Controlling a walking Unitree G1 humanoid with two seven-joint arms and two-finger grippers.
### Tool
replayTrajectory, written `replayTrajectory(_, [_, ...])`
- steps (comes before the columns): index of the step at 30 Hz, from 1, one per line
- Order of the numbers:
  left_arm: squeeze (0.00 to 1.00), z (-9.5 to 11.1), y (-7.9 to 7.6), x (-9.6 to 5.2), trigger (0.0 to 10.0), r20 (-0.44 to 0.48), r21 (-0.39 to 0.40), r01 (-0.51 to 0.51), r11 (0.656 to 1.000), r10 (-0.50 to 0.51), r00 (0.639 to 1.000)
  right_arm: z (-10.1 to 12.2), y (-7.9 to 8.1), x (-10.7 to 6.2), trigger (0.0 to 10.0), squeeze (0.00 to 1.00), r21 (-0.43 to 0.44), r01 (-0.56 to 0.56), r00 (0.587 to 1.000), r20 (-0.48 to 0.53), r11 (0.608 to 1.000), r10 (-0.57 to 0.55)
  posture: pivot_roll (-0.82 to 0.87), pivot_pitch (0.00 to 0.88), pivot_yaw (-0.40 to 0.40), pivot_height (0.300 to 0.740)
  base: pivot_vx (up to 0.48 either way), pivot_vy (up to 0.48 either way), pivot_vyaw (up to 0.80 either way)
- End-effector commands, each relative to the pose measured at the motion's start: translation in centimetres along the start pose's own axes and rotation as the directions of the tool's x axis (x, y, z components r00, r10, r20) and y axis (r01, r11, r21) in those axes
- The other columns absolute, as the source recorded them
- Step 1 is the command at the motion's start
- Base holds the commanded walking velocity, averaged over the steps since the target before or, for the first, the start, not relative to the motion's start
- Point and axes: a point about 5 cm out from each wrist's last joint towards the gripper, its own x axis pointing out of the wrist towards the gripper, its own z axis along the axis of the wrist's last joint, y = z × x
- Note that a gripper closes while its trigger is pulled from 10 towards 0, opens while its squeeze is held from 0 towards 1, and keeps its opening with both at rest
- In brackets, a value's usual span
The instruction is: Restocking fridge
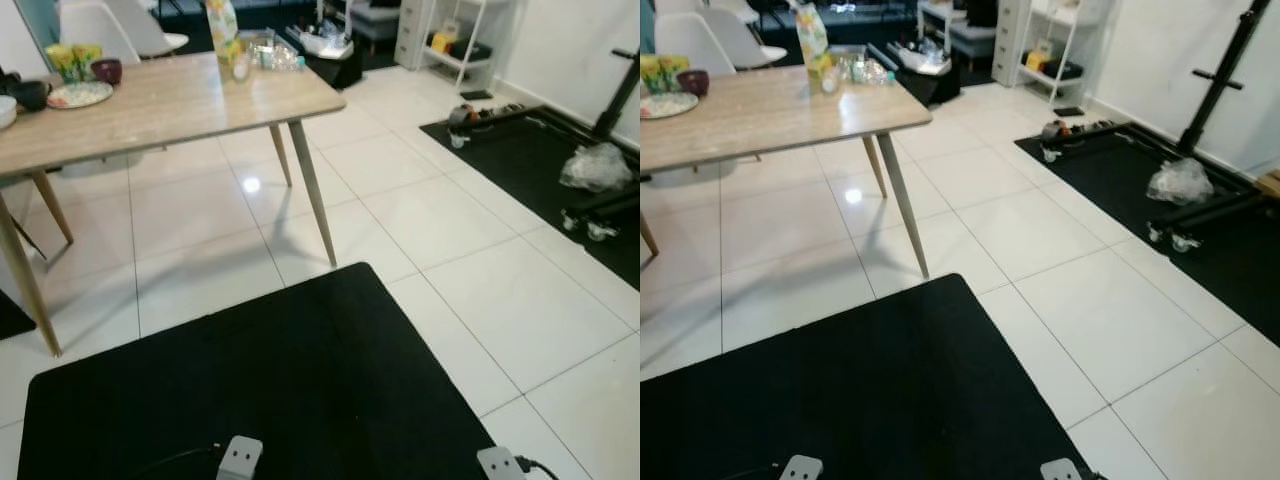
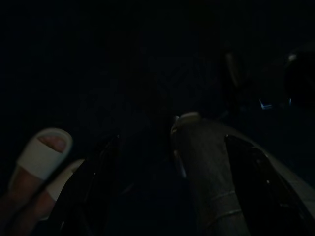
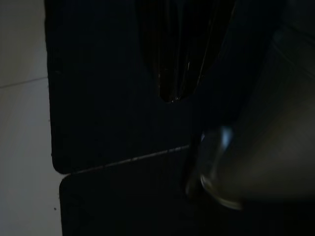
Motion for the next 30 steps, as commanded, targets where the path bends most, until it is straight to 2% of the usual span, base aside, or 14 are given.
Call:
replayTrajectory(1, [0.00, -0.7, 0.0, -0.1, 10.0, -0.029, 0.011, -0.009, 1.000, 0.009, 1.000, 0.0, 0.0, 0.0, 10.0, 0.00, 0.004, 0.004, 1.000, -0.004, 1.000, -0.004, 0.03, 0.000, -0.009, 0.740, 0.382, 0.000, 0.00])
replayTrajectory(30, [0.00, -1.5, 0.6, -0.4, 10.0, -0.064, 0.046, -0.019, 0.999, 0.022, 0.998, -1.3, 0.0, -0.1, 10.0, 0.00, -0.009, 0.019, 0.999, -0.037, 1.000, -0.020, 0.04, 0.000, -0.018, 0.740, 0.384, 0.000, 0.00])
